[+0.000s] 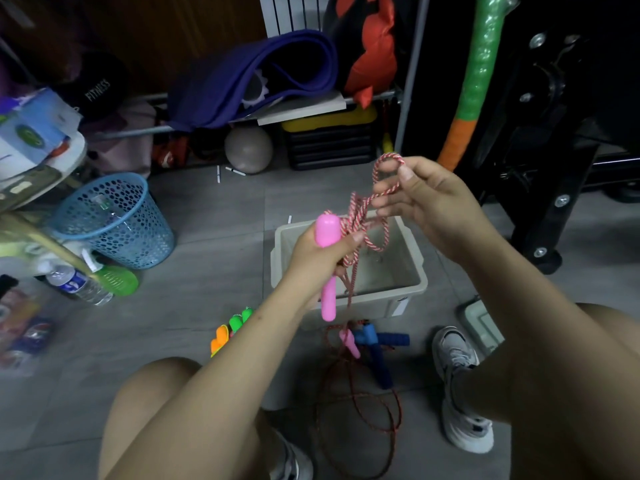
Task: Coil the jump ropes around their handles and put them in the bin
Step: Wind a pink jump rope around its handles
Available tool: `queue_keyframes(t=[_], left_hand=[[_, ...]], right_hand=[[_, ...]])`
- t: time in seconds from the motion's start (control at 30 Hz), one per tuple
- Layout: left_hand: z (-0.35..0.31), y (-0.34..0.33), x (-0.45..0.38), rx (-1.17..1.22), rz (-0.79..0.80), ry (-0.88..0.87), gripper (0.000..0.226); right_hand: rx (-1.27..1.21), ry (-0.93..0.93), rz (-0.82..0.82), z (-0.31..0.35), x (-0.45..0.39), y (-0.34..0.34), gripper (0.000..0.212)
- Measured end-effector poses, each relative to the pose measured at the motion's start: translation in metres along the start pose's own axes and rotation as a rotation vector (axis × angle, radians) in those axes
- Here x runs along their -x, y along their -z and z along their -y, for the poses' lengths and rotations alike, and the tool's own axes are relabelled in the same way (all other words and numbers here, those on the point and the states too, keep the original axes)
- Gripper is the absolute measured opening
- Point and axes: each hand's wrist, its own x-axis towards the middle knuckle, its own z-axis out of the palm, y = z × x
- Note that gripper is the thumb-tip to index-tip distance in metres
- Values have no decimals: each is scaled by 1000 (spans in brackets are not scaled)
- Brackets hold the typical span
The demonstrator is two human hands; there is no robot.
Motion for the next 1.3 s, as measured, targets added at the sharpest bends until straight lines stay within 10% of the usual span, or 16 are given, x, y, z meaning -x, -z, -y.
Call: queue_keyframes(t=[0.17,0.33,0.57,0.8,0.93,1.07,1.3], left_hand=[[-9,4,-2,359,-2,127,14],[-14,2,-3,567,63,197,6],[-26,10,-3,795,64,190,10],[-23,32,-12,664,-84,0,10],[-15,47,-15,190,-183,-87,15],[-7,40,-4,-224,27,-13,25],[3,4,16,-233,346,30,23]], right_hand=[[373,-265,-117,-15,12,8,15],[533,-460,256,-39,34,-6,12],[261,-468,330,-52,38,-12,19],[546,-461,377,-47,32,2,5],[1088,-477,598,-37,25,16,27],[625,-376,386,-30,27,13,20],[81,-152,222,-21,22,-4,23]])
